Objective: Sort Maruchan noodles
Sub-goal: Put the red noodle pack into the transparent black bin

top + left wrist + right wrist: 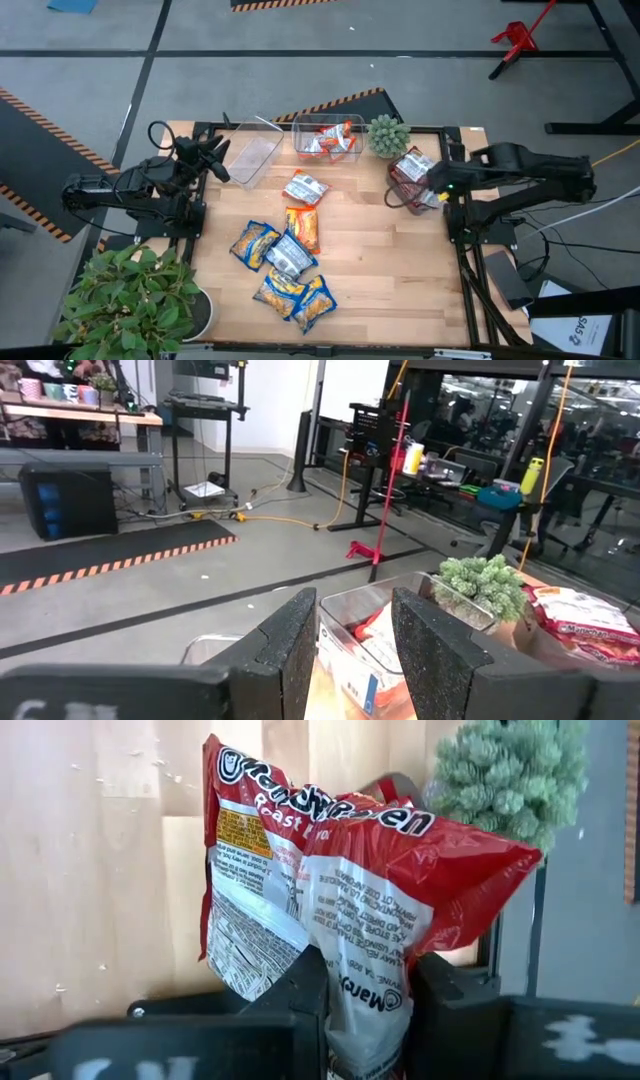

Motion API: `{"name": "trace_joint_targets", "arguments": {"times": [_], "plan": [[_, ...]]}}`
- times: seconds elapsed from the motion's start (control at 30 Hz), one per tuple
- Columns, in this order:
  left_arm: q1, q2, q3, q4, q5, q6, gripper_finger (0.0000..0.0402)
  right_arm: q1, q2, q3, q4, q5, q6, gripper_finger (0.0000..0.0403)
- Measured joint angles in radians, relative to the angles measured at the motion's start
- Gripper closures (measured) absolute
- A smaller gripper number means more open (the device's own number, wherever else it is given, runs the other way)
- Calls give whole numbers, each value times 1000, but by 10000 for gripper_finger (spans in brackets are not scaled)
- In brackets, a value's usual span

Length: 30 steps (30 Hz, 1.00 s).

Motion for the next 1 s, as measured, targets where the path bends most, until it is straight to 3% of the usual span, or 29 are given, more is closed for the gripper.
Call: {"name": "trace_joint_targets", "arguments": {"times": [0.2, 0.43, 0.57, 0.73, 1.0], "plan": [[0, 0, 0, -3, -28, 0, 274, 36, -81, -129, -2, 71, -109, 336], [0, 0, 0, -4, -33, -26, 274, 33, -67, -293, 2, 157, -210, 347], [0, 0, 0, -5, -34, -45, 274, 33, -68, -341, 1, 172, -203, 340], [0, 0, 0, -5, -55, -46, 274, 34, -68, -354, 9, 292, -243, 339], [0, 0, 0, -5, -79, -46, 274, 34, -67, -354, 37, 213, -316, 340]]}}
